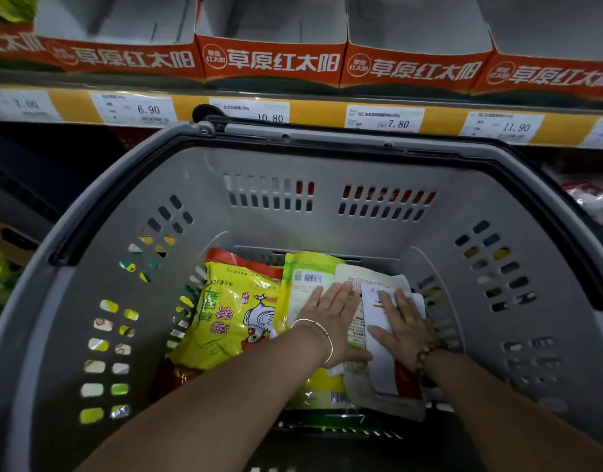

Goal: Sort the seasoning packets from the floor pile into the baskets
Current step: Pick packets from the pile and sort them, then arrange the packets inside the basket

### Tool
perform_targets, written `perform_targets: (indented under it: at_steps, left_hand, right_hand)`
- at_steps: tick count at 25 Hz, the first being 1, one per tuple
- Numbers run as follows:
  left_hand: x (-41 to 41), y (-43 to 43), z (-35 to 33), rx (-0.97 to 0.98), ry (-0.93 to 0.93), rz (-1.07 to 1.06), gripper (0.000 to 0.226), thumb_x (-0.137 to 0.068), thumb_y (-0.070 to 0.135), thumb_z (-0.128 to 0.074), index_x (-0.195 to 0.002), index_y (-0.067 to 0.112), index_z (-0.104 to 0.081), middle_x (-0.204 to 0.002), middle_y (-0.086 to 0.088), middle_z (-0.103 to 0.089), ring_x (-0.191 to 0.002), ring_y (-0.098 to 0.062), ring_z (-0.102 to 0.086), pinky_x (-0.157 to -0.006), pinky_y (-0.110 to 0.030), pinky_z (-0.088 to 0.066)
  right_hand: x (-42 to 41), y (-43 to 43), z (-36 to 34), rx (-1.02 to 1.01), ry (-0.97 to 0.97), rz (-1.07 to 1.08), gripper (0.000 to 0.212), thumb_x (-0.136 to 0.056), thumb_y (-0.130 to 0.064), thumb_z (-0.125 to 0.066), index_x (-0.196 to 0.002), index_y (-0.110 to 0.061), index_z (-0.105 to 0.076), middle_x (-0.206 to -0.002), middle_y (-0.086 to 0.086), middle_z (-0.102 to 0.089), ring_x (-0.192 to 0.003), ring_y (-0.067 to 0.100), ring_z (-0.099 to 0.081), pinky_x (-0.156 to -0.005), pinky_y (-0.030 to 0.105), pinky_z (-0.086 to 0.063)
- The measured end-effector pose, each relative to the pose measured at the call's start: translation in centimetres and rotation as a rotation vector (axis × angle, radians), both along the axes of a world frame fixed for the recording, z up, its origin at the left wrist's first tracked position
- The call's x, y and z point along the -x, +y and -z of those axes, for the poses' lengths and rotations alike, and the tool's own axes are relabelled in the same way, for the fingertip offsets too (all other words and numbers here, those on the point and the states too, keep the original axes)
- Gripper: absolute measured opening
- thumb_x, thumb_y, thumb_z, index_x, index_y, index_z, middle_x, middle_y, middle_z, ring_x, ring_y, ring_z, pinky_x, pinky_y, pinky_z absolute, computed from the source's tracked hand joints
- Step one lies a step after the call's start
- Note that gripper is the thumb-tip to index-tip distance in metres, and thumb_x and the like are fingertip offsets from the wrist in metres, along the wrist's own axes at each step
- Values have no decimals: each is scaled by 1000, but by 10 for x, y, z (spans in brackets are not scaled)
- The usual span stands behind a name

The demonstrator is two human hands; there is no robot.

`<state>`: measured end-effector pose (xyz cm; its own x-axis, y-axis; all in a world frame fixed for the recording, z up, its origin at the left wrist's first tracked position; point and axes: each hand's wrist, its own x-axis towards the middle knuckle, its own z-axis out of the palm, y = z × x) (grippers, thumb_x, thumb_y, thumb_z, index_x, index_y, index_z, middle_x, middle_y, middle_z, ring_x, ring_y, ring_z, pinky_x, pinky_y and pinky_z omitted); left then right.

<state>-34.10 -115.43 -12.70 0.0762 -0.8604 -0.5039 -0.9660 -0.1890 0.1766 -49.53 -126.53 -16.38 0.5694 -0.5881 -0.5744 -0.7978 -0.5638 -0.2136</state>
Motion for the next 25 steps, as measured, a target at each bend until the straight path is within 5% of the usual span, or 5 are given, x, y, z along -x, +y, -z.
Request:
perform_targets:
  at_steps: [8, 14, 18, 21, 25]
  left_hand:
    - [5, -7, -8, -87, -19, -11, 103, -79, 77, -35, -148, 19, 15, -154, -4, 26, -142, -23, 21, -114, -45, 13]
    - [-19, 9, -66, -80, 29, -127, 102, -74, 75, -48, -150, 20, -8, -158, -9, -1, -145, -28, -7, -115, -45, -11]
    - [-48, 53, -129, 74, 83, -285, 88, -78, 67, -53, -147, 22, -20, -154, -8, -20, -138, -27, -29, -111, -38, -29]
    - [-69, 106, -183, 332, 25, -417, 74, -82, 56, -56, -144, 25, -30, -145, -7, -39, -130, -27, -42, -105, -34, -36]
    - [-85, 202, -240, 710, -98, -551, 56, -85, 46, -56, -136, 27, -43, -134, -2, -52, -119, -24, -52, -97, -34, -43]
  right_hand:
    - [-2, 2, 1, 37, 60, -18, 77, -92, -62, -26, -145, -30, 18, -154, 3, 23, -143, 20, 14, -117, 42, -3]
    - [-11, -10, -6, -31, 150, -31, 83, -90, -63, -34, -146, -28, 15, -155, 8, 20, -144, 28, 11, -117, 44, -5]
    - [-54, -15, -55, -2, 286, -192, 76, -93, -52, -41, -149, -13, -7, -153, 17, -20, -135, 31, -31, -108, 36, -31]
    - [-107, 16, -122, 69, 56, -413, 50, -94, -37, -50, -136, -13, -42, -137, 11, -49, -122, 23, -49, -98, 27, -38]
    - [-150, 94, -228, 140, -498, -441, 63, -86, -32, -62, -142, -21, -36, -133, 9, -55, -120, 20, -53, -92, 19, -36]
